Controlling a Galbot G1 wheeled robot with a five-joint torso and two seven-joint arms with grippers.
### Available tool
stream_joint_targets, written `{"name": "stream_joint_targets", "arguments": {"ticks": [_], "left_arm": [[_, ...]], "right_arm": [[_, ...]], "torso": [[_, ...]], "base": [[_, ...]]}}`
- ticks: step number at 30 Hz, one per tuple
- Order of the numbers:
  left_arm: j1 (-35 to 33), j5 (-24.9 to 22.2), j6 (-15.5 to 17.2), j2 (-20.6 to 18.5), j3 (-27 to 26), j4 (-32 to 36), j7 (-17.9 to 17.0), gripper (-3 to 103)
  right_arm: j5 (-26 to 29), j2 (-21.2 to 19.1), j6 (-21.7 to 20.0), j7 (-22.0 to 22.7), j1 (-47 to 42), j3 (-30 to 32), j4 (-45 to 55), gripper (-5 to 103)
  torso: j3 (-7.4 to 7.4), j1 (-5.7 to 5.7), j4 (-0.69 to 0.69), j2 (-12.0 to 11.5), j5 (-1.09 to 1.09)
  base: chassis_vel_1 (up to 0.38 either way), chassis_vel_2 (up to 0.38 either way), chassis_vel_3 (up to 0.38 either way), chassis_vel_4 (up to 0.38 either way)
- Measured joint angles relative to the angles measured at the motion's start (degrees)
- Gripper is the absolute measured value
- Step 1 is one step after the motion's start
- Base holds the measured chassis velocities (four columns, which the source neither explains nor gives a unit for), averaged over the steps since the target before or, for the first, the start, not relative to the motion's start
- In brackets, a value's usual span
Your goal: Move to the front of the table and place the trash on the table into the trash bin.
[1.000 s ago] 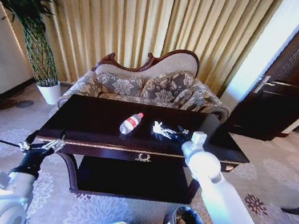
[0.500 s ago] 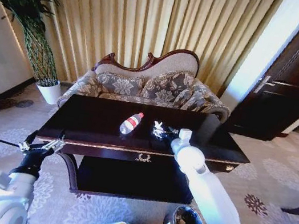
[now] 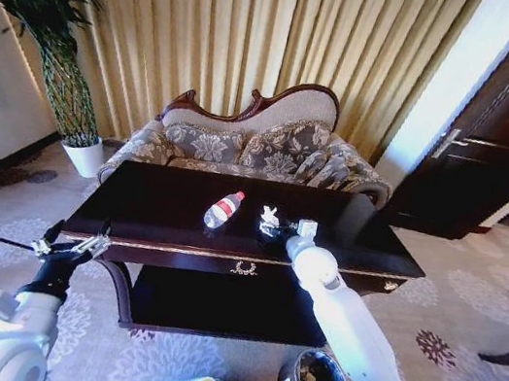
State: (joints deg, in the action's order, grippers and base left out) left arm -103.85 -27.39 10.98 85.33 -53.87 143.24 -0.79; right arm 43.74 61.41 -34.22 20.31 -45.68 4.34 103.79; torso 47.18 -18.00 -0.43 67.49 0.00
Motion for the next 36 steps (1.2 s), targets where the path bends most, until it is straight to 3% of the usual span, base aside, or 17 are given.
{"name": "stream_joint_targets", "arguments": {"ticks": [7,13,16,19,25,29,36], "left_arm": [[0.30,-0.11,0.00,-0.24,0.06,0.00,0.01,100],[0.37,-0.15,-0.03,-0.24,0.15,0.00,0.02,100],[0.37,-0.18,-0.05,-0.22,0.15,0.00,0.03,100],[0.38,-0.20,-0.07,-0.21,0.12,0.00,0.05,100],[0.45,-0.28,-0.09,-0.21,0.08,0.00,0.06,100],[0.58,-0.31,-0.25,-0.19,0.23,0.00,0.09,100],[0.63,-0.69,-0.67,-0.35,0.20,0.00,0.13,100]], "right_arm": [[-0.52,-0.09,1.13,-0.08,-0.22,0.05,-0.35,54],[-0.62,-0.40,1.56,-0.12,-0.65,0.56,-0.13,28],[-0.61,-0.49,1.69,-0.12,-0.71,0.83,0.00,22],[-0.44,-0.66,2.60,-0.12,-0.94,1.35,0.63,6],[-0.02,-0.95,7.69,-0.47,-1.88,3.20,3.14,1],[-1.95,-2.15,16.46,-4.07,-5.33,8.15,6.52,0],[-3.01,-4.62,19.76,-5.92,-13.72,14.58,12.64,0]], "torso": [[0.00,0.00,0.00,0.00,0.00],[0.00,0.00,0.00,0.00,0.00],[0.00,0.00,0.00,0.00,0.00],[0.00,0.00,0.00,0.00,0.00],[0.00,0.00,0.00,0.00,0.01],[0.00,0.00,0.01,0.00,0.00],[-0.01,0.00,-0.01,0.01,0.00]], "base": [[0.000,0.000,0.000,0.000],[0.000,0.000,0.000,0.000],[0.000,0.000,0.000,0.000],[0.000,0.000,0.000,0.000],[0.000,0.000,0.000,0.000],[0.000,0.000,0.000,0.000],[0.000,0.000,0.000,0.000]]}}
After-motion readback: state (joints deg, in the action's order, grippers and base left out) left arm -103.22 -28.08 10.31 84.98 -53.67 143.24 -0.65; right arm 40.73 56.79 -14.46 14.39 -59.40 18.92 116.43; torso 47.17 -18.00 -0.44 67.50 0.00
